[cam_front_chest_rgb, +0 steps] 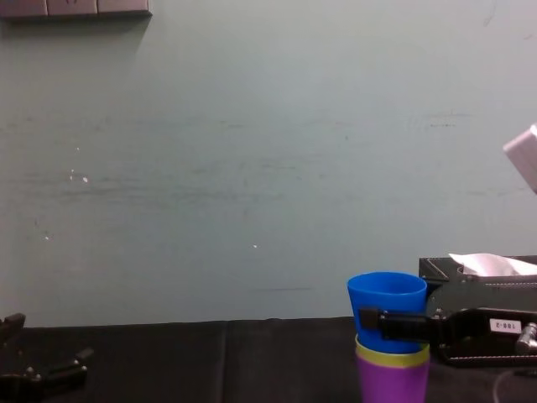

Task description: Stack the three plastic cups sequentially using one hand.

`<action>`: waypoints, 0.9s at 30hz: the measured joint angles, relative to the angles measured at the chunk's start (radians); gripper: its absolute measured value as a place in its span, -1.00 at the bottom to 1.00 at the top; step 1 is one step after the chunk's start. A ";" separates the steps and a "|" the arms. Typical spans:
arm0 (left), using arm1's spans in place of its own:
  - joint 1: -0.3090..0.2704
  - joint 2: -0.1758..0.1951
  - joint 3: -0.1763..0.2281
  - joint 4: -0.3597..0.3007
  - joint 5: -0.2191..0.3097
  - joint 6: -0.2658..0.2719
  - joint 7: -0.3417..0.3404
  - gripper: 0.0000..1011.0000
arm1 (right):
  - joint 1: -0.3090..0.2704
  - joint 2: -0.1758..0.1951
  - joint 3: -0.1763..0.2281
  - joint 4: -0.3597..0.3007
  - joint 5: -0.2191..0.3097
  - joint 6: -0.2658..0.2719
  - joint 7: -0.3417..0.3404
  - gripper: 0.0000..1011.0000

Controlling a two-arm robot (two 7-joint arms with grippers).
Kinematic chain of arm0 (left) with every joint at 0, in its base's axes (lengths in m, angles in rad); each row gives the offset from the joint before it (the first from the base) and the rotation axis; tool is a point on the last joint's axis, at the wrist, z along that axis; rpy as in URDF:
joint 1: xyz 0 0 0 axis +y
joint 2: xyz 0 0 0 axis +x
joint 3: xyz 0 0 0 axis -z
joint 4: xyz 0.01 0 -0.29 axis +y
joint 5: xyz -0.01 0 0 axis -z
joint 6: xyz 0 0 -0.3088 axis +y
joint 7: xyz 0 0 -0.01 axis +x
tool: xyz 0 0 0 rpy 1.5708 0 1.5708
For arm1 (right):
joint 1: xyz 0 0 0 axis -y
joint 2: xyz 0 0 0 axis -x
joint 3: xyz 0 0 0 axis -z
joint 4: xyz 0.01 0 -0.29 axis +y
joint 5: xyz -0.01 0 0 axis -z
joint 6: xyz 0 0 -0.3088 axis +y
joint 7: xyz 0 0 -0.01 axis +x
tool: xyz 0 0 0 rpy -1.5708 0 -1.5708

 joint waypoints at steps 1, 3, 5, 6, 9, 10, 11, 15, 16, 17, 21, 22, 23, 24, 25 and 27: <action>0.000 0.000 0.000 0.000 0.000 0.000 0.000 1.00 | 0.000 -0.001 0.000 0.003 0.000 -0.001 0.001 0.43; 0.000 0.000 0.000 0.000 0.000 0.000 0.000 1.00 | 0.001 -0.005 -0.001 0.013 0.001 -0.003 0.004 0.44; 0.000 0.000 0.000 0.000 0.000 0.000 0.000 1.00 | 0.001 -0.006 -0.002 0.018 0.002 -0.005 0.006 0.43; 0.000 0.000 0.000 0.000 0.000 0.000 0.000 1.00 | 0.001 -0.007 -0.002 0.019 0.002 -0.005 0.006 0.43; 0.000 0.000 0.000 0.000 0.000 0.000 0.000 1.00 | 0.000 -0.008 -0.002 0.022 0.003 -0.005 0.007 0.43; 0.000 0.000 0.000 0.000 0.000 0.000 0.000 1.00 | -0.001 -0.008 -0.002 0.022 0.003 -0.005 0.007 0.43; 0.000 0.000 0.000 0.000 0.000 0.000 0.000 1.00 | -0.003 -0.008 -0.002 0.022 0.003 -0.005 0.007 0.43; 0.000 0.000 0.000 0.000 0.000 0.000 0.000 1.00 | -0.008 -0.009 -0.001 0.022 0.007 -0.004 0.007 0.43; 0.000 0.000 0.000 0.000 0.000 0.000 0.000 1.00 | -0.009 -0.009 -0.001 0.022 0.008 -0.004 0.007 0.44; 0.000 0.000 0.000 0.000 0.000 0.000 0.000 1.00 | -0.009 -0.009 -0.001 0.022 0.008 -0.004 0.007 0.43; 0.000 0.000 0.000 0.000 0.000 0.000 0.000 1.00 | -0.009 -0.009 -0.001 0.022 0.008 -0.004 0.008 0.43; 0.000 0.000 0.000 0.000 0.000 0.000 0.000 1.00 | -0.009 -0.009 -0.001 0.022 0.008 -0.004 0.008 0.43; 0.000 0.000 0.000 0.000 0.000 0.000 0.000 1.00 | -0.009 -0.009 -0.001 0.022 0.008 -0.004 0.008 0.43; 0.000 0.000 0.000 0.000 0.000 0.000 0.000 1.00 | -0.009 -0.009 -0.001 0.022 0.008 -0.004 0.008 0.43; 0.000 0.000 0.000 0.000 0.000 0.000 0.000 1.00 | -0.009 -0.009 -0.001 0.022 0.008 -0.004 0.008 0.44; 0.000 0.000 0.000 0.000 0.000 0.000 0.000 1.00 | -0.008 -0.009 -0.001 0.022 0.008 -0.003 0.008 0.50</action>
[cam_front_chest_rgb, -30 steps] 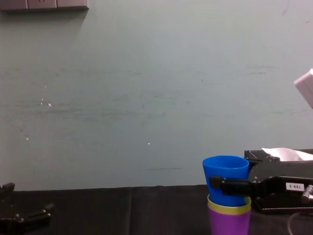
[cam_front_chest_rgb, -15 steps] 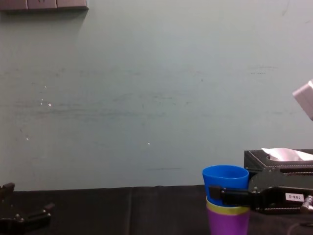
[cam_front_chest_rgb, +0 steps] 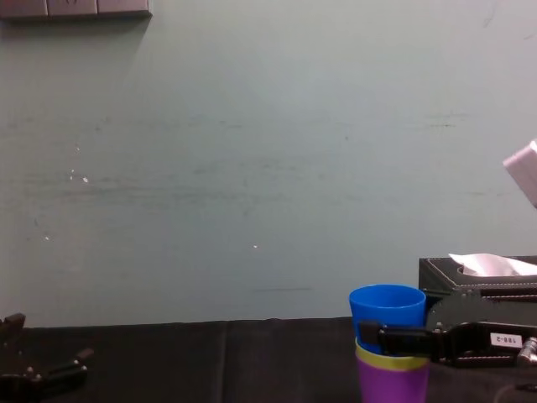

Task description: Stack the three plastic cups sequentially using one hand.

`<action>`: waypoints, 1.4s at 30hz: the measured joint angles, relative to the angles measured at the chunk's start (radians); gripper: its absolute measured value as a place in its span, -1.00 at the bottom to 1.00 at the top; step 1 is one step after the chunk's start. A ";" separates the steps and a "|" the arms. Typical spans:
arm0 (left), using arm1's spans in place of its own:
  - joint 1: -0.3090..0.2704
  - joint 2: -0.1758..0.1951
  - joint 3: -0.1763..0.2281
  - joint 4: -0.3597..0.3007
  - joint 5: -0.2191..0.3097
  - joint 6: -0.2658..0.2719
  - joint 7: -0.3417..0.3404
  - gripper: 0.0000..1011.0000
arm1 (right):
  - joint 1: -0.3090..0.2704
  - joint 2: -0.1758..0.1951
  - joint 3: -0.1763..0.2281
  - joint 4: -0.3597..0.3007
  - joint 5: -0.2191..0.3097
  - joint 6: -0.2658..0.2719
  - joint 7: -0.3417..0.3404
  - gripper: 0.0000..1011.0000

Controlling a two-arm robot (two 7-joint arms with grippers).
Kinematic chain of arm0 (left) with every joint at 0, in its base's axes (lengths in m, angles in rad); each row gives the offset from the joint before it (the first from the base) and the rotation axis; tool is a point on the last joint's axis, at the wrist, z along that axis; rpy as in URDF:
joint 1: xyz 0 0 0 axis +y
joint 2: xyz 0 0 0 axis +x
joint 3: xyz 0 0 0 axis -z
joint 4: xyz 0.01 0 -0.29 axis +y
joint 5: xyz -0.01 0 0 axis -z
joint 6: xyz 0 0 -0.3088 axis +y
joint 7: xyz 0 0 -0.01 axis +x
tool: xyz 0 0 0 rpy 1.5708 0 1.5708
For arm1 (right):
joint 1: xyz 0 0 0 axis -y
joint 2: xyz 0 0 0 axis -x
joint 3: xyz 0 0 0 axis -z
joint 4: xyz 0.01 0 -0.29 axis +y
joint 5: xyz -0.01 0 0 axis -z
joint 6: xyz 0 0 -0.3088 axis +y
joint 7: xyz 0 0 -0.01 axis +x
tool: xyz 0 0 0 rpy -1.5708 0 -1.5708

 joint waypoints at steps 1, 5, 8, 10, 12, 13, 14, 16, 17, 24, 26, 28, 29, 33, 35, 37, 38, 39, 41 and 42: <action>0.000 0.000 0.000 0.000 0.000 0.000 0.000 1.00 | 0.000 0.000 0.000 0.000 0.000 0.000 0.000 0.59; 0.000 0.000 0.000 0.000 0.000 0.000 0.000 1.00 | 0.000 0.000 0.000 0.000 0.000 0.000 0.000 0.79; 0.000 0.000 0.000 0.000 0.000 0.000 0.000 1.00 | 0.001 0.000 0.000 0.000 0.000 0.000 0.000 0.94; 0.000 0.000 0.000 0.000 0.000 0.000 0.000 1.00 | 0.001 0.000 0.000 0.000 -0.001 0.000 0.000 0.98; 0.000 0.000 0.000 0.000 0.000 0.000 0.000 1.00 | 0.001 0.000 0.000 0.000 -0.001 0.000 0.000 0.99; 0.000 0.000 0.000 0.000 0.000 0.000 0.000 1.00 | 0.000 0.001 0.001 -0.002 -0.001 -0.001 -0.001 0.99; 0.000 0.000 0.000 0.000 0.000 0.000 0.000 1.00 | -0.014 0.004 0.009 -0.021 0.000 -0.008 -0.011 0.99; 0.000 0.000 0.000 0.000 0.000 0.000 0.000 1.00 | -0.031 0.008 0.020 -0.044 0.000 -0.016 -0.028 0.99; 0.000 0.000 0.000 0.000 0.000 0.000 0.000 1.00 | -0.047 0.011 0.031 -0.069 0.001 -0.022 -0.046 0.99; 0.000 0.000 0.000 0.000 0.000 0.000 0.000 1.00 | -0.129 0.014 0.087 -0.180 -0.029 -0.015 -0.183 0.98; 0.000 0.000 0.000 0.000 0.000 0.000 0.000 1.00 | -0.157 0.009 0.106 -0.213 -0.062 -0.005 -0.255 0.99; 0.000 0.000 0.000 0.000 0.000 0.000 0.000 1.00 | -0.174 0.004 0.118 -0.229 -0.083 0.000 -0.300 0.99; 0.000 0.000 0.000 0.000 0.000 0.000 0.000 1.00 | -0.191 -0.002 0.128 -0.241 -0.105 0.004 -0.346 0.99; 0.000 0.000 0.000 0.000 0.000 0.000 0.000 1.00 | -0.219 -0.018 0.147 -0.258 -0.150 0.006 -0.428 0.99; 0.000 0.000 0.000 0.000 0.000 0.000 0.000 1.00 | -0.236 -0.030 0.158 -0.262 -0.180 0.006 -0.479 0.99; 0.000 0.000 0.000 0.000 0.000 0.000 0.000 1.00 | -0.247 -0.040 0.165 -0.262 -0.205 0.005 -0.515 0.99; 0.000 0.000 0.000 0.000 0.000 0.000 0.000 1.00 | -0.250 -0.043 0.167 -0.260 -0.213 0.004 -0.525 0.99; 0.000 0.000 0.000 0.000 0.000 0.000 0.000 1.00 | -0.255 -0.048 0.170 -0.256 -0.228 0.001 -0.541 0.99; 0.000 0.000 0.000 0.000 0.000 0.000 0.000 1.00 | -0.258 -0.054 0.172 -0.250 -0.243 -0.003 -0.557 0.99; 0.000 0.000 0.000 0.000 0.000 0.000 0.000 1.00 | -0.260 -0.060 0.175 -0.242 -0.254 -0.004 -0.568 0.99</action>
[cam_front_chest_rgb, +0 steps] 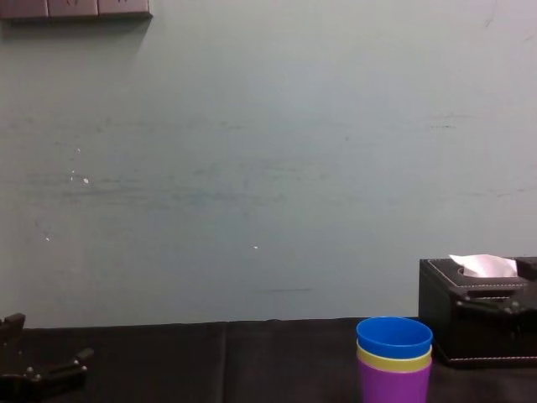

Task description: Stack the three plastic cups sequentially using one hand.

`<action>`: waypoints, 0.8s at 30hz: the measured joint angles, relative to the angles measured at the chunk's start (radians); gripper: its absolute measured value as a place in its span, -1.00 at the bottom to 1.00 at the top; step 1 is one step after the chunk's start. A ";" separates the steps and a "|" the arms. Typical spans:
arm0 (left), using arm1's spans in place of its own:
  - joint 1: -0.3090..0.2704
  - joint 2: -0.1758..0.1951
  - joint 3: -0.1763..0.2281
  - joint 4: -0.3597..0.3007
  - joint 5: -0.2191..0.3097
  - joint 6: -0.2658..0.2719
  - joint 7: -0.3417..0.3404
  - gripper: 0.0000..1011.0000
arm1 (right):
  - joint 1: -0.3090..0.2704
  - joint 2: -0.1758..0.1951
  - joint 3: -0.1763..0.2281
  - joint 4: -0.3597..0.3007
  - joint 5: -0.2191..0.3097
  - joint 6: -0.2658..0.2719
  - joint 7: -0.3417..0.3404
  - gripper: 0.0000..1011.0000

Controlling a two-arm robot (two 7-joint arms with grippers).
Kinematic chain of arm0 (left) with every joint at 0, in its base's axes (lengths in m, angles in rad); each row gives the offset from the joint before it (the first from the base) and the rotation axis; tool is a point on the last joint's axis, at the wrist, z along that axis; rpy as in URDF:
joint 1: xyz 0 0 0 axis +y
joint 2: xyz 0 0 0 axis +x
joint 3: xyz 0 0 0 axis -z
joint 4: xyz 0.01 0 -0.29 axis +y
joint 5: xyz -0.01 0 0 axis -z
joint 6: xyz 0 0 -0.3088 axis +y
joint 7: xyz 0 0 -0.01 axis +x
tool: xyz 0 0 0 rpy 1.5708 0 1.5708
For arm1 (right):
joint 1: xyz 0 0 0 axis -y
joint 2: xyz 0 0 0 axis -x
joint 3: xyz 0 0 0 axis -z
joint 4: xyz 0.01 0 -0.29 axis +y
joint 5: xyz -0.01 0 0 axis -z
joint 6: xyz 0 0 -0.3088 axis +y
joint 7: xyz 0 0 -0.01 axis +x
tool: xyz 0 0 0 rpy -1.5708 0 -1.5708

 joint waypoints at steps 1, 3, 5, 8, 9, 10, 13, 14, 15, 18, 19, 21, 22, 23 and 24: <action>0.000 0.000 0.000 0.000 0.000 0.000 0.000 1.00 | -0.001 -0.003 0.001 0.004 -0.005 0.000 -0.004 0.99; 0.000 0.000 0.000 0.000 0.000 0.000 0.000 1.00 | -0.004 -0.009 0.004 0.014 -0.015 0.001 -0.011 0.99; 0.000 0.000 0.000 0.000 0.000 0.000 0.000 1.00 | -0.005 -0.014 0.005 0.024 -0.024 0.004 -0.015 0.99; 0.000 0.000 0.000 0.000 0.000 0.000 0.000 1.00 | -0.008 -0.027 0.006 0.046 -0.039 0.012 -0.027 0.99; 0.000 0.000 0.000 0.000 0.000 0.000 0.000 1.00 | -0.010 -0.034 0.007 0.056 -0.045 0.015 -0.031 0.99; 0.000 0.000 0.000 0.000 0.000 0.000 0.000 1.00 | -0.011 -0.037 0.008 0.062 -0.047 0.016 -0.032 0.99; 0.000 0.000 0.000 0.000 0.000 0.000 0.000 1.00 | -0.011 -0.048 0.010 0.082 -0.053 0.017 -0.031 0.99; 0.000 0.000 0.000 0.000 0.000 0.000 0.000 1.00 | -0.010 -0.050 0.010 0.088 -0.053 0.017 -0.030 0.99; 0.000 0.000 0.000 0.000 0.000 0.000 0.000 1.00 | -0.009 -0.052 0.010 0.092 -0.053 0.016 -0.025 0.99; 0.000 0.000 0.000 0.000 0.000 0.000 0.000 1.00 | -0.005 -0.055 0.012 0.103 -0.049 0.014 -0.008 0.99; 0.000 0.000 0.000 0.000 0.000 0.000 0.000 1.00 | -0.004 -0.055 0.012 0.103 -0.049 0.013 -0.008 0.99; 0.000 0.000 0.000 0.000 0.000 0.000 0.000 1.00 | -0.005 -0.055 0.012 0.101 -0.049 0.013 -0.008 0.99; 0.000 0.000 0.000 0.000 0.000 0.000 0.000 1.00 | -0.005 -0.055 0.012 0.101 -0.049 0.013 -0.008 0.99; 0.000 0.000 0.000 0.000 0.000 0.000 0.000 1.00 | -0.005 -0.054 0.012 0.099 -0.049 0.013 -0.009 0.99; 0.000 0.000 0.000 0.000 0.000 0.000 0.000 1.00 | -0.005 -0.054 0.012 0.099 -0.049 0.013 -0.010 0.99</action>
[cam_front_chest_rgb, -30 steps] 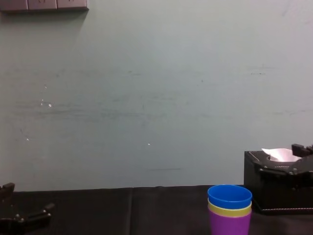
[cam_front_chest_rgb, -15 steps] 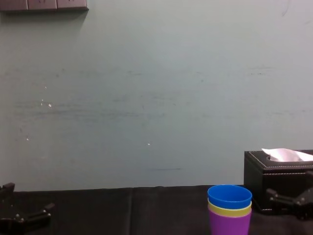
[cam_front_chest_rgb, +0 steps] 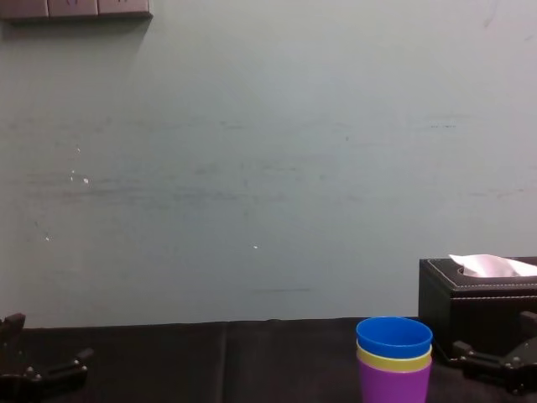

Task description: Stack the three plastic cups sequentially using one hand.

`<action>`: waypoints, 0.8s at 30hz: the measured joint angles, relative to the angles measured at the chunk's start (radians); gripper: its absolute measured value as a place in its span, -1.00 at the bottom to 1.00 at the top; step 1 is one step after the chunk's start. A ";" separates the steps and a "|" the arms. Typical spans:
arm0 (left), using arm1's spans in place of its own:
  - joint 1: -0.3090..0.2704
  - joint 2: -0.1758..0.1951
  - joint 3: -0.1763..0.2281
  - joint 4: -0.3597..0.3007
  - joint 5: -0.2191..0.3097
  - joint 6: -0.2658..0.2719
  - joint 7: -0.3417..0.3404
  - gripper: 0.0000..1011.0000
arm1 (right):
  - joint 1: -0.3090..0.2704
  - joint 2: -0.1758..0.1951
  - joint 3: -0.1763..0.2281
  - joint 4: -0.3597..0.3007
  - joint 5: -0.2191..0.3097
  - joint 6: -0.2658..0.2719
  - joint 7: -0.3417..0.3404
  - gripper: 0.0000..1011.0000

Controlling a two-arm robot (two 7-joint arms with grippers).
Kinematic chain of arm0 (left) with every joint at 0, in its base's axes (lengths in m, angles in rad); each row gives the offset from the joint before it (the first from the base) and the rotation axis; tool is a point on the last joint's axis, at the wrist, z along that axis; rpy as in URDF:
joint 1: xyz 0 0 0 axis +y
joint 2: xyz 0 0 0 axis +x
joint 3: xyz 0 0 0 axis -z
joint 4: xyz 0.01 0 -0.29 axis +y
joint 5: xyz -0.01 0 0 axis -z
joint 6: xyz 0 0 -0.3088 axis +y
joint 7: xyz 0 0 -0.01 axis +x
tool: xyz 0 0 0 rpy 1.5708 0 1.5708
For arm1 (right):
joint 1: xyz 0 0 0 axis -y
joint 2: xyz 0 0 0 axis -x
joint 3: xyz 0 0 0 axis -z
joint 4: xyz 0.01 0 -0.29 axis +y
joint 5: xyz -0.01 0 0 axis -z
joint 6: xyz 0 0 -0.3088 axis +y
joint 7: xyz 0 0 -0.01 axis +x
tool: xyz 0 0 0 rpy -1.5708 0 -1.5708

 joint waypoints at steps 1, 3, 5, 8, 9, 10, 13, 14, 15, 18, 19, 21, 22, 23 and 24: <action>0.000 0.000 0.000 0.000 0.000 0.000 0.000 1.00 | 0.000 0.001 0.000 -0.001 0.000 0.000 -0.001 0.99; 0.000 0.000 0.000 0.000 0.000 0.000 0.000 1.00 | -0.001 0.001 0.000 -0.002 0.000 0.000 -0.002 0.99; 0.000 0.000 0.000 0.000 0.000 0.000 0.000 1.00 | -0.001 0.001 0.000 -0.003 0.000 0.000 -0.003 0.99; 0.000 0.000 0.000 0.000 0.000 0.000 0.000 1.00 | -0.001 0.002 0.000 -0.004 0.000 0.000 -0.004 0.99; 0.000 0.000 0.000 0.000 0.000 0.000 0.000 1.00 | -0.001 0.002 -0.001 -0.005 -0.001 0.000 -0.004 0.99; 0.000 0.000 0.000 0.000 0.000 0.000 0.000 1.00 | -0.001 0.002 -0.001 -0.005 -0.001 0.000 -0.005 0.99; 0.000 0.000 0.000 0.000 0.000 0.000 0.000 1.00 | -0.002 0.002 -0.001 -0.006 -0.001 0.001 -0.006 0.99; 0.000 0.000 0.000 0.000 0.000 0.000 0.000 1.00 | -0.002 0.002 -0.001 -0.006 -0.001 0.001 -0.007 0.99; 0.000 0.000 0.000 0.000 0.000 0.000 0.000 1.00 | -0.002 0.002 -0.001 -0.006 -0.001 0.001 -0.007 0.99; 0.000 0.000 0.000 0.000 0.000 0.000 0.000 1.00 | -0.002 0.002 -0.002 -0.007 -0.002 0.001 -0.008 0.99; 0.000 0.000 0.000 0.000 0.000 0.000 0.000 1.00 | -0.002 0.002 -0.002 -0.007 -0.002 0.001 -0.008 0.99; 0.000 0.000 0.000 0.000 0.000 0.000 0.000 1.00 | -0.002 0.003 -0.002 -0.007 -0.002 0.001 -0.008 0.99; 0.000 0.000 0.000 0.000 0.000 0.000 0.000 1.00 | -0.003 0.003 -0.002 -0.007 -0.002 0.001 -0.008 0.99; 0.000 0.000 0.000 0.000 0.000 0.000 0.000 1.00 | -0.003 0.003 -0.002 -0.007 -0.002 0.001 -0.008 0.99; 0.000 0.000 0.000 0.000 0.000 0.000 0.000 1.00 | -0.003 0.003 -0.002 -0.007 -0.002 0.001 -0.009 0.99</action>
